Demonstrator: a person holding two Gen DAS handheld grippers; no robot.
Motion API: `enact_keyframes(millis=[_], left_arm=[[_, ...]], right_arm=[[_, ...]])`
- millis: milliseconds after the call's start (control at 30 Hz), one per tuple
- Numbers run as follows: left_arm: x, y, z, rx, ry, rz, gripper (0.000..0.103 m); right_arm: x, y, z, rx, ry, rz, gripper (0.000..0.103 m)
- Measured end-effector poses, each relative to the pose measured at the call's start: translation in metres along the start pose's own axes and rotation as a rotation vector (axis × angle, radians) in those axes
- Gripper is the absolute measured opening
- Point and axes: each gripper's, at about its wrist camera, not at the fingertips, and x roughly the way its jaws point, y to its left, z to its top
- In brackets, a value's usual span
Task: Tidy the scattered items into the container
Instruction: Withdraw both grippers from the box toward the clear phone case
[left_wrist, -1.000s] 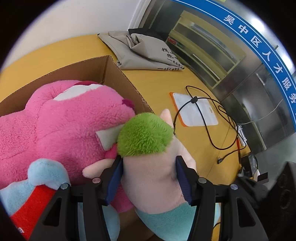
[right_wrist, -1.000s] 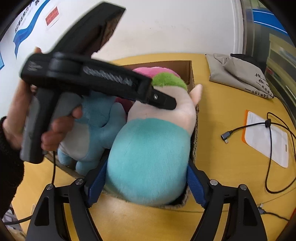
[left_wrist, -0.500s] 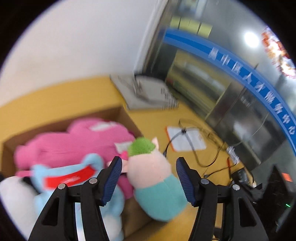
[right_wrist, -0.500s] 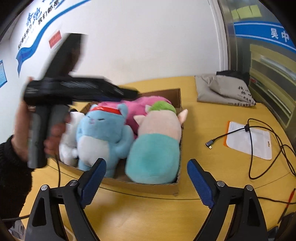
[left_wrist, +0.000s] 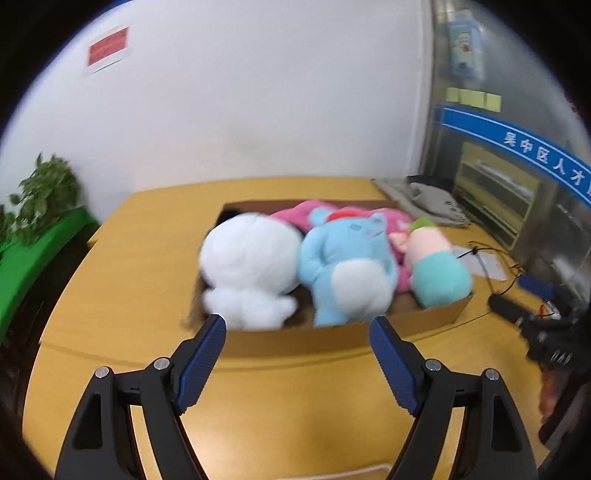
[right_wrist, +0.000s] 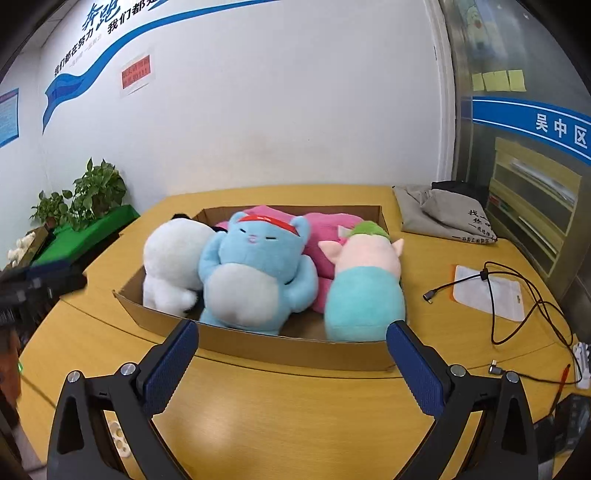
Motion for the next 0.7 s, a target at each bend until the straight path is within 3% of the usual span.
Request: enact_keyframes(millis=[233, 400, 700], left_arm=[[-0.003, 0.019, -0.039, -0.079, 0.052, -0.067, 0.08], [-0.01, 0.01, -0.045, -0.071, 0.041, -0.135, 0.08], [-0.014, 0.004, -0.05, -0.1, 0.041, -0.156, 0.08]], right_arm=[[-0.014, 0.023, -0.014, -0.002, 0.028, -0.06, 0.103], [-0.024, 0.03, -0.022, -0.015, 0.039, -0.085, 0.103], [-0.03, 0.029, -0.023, -0.021, 0.035, -0.093, 0.103]])
